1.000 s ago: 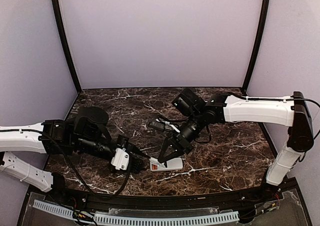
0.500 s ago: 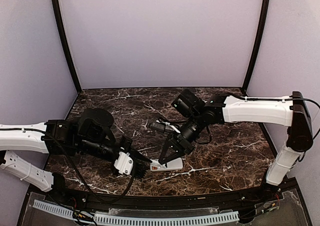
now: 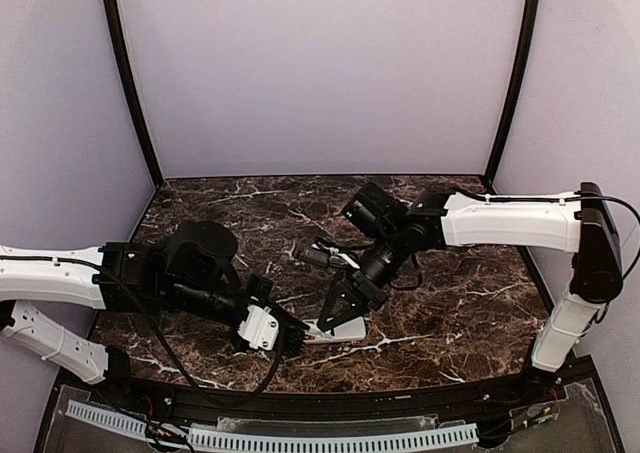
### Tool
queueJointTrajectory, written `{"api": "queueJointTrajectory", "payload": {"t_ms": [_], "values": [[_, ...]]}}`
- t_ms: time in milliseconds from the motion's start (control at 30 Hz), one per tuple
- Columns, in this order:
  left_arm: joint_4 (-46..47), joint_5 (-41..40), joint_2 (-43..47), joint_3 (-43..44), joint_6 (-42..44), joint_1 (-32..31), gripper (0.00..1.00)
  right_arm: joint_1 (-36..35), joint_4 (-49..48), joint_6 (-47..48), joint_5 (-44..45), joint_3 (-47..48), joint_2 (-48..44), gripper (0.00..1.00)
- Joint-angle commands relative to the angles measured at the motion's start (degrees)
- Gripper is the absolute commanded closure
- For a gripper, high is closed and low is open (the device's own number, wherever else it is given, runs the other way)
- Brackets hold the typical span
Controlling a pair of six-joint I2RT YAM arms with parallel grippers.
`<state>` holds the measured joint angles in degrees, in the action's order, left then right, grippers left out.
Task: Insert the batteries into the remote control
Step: Pass from the right arm to the left
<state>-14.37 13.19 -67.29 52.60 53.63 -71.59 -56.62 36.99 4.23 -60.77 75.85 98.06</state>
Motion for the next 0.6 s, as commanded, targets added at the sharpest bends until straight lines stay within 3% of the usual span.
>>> {"api": "queueJointTrajectory", "payload": {"t_ms": [0,133,200,367,567], "values": [[1.61,-2.31,-0.65,1.10,-2.11,-0.30,0.98,0.28,-0.59,1.13,-1.18,0.61,0.02,0.98],[1.06,-1.41,-0.25,0.93,-3.61,-0.30,1.00,1.10,-0.34,1.10,2.83,0.22,-1.98,0.65],[-0.06,-0.56,-0.22,1.05,-4.42,-0.26,1.00,2.30,-0.34,0.84,4.84,-0.14,-3.96,0.56],[-2.50,4.32,-0.41,1.12,-8.80,2.51,1.00,5.18,-1.48,1.90,10.76,-2.40,-11.49,0.47],[-2.38,13.68,-0.27,2.69,-18.16,9.43,0.99,5.16,-4.99,2.61,12.34,-6.75,-17.71,0.46]]}}
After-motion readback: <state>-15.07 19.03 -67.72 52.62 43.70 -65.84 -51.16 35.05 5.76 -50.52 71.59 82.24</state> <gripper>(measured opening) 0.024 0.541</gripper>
